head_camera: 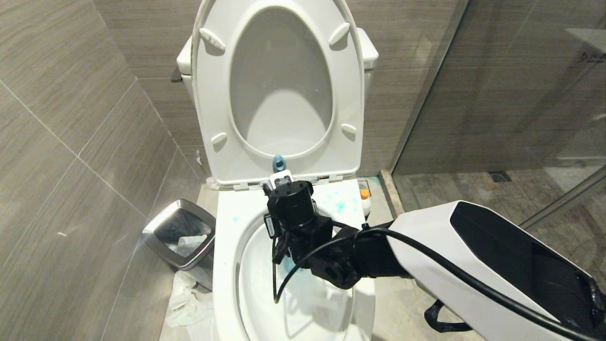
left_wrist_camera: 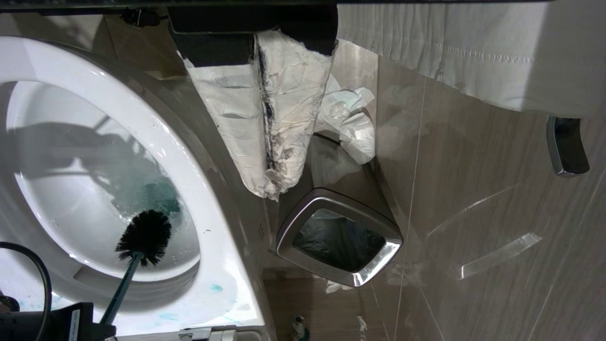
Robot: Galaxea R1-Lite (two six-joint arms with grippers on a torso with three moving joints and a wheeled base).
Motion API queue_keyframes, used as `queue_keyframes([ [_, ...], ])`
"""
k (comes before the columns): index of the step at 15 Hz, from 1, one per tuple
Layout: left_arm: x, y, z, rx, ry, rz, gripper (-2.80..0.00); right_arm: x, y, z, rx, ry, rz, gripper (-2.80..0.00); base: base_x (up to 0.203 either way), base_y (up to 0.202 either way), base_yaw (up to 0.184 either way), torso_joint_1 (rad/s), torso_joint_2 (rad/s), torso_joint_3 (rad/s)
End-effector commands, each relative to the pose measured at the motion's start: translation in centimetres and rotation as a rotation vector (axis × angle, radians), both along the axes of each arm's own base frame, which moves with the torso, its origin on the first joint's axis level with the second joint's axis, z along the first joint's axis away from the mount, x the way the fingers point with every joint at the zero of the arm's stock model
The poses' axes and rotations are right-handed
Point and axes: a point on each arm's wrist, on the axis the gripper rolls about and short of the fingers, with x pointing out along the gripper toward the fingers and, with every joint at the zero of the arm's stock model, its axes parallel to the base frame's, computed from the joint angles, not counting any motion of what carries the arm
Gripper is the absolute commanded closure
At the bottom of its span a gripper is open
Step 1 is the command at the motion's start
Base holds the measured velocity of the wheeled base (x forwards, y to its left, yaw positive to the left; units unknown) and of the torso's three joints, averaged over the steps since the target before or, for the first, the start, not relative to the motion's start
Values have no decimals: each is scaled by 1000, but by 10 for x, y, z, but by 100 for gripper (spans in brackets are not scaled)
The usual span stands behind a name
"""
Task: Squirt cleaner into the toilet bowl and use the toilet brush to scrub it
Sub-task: Scrub the toilet bowl
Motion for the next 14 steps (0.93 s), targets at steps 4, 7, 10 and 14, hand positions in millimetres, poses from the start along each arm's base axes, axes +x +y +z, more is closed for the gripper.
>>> queue_keyframes([
  [4,0,0,0,-1,0,0,0,8,18,8,37,-60,13,0,0,0,0,0,0,0],
  [7,0,0,0,0,0,0,0,-2,34,9,38,-62,51,0,0,0,0,0,0,0],
  [10,0,0,0,0,0,0,0,-23,50,7,33,-54,102,0,0,0,0,0,0,0],
  [14,0,0,0,-1,0,0,0,-50,63,5,19,-36,154,0,0,0,0,0,0,0],
])
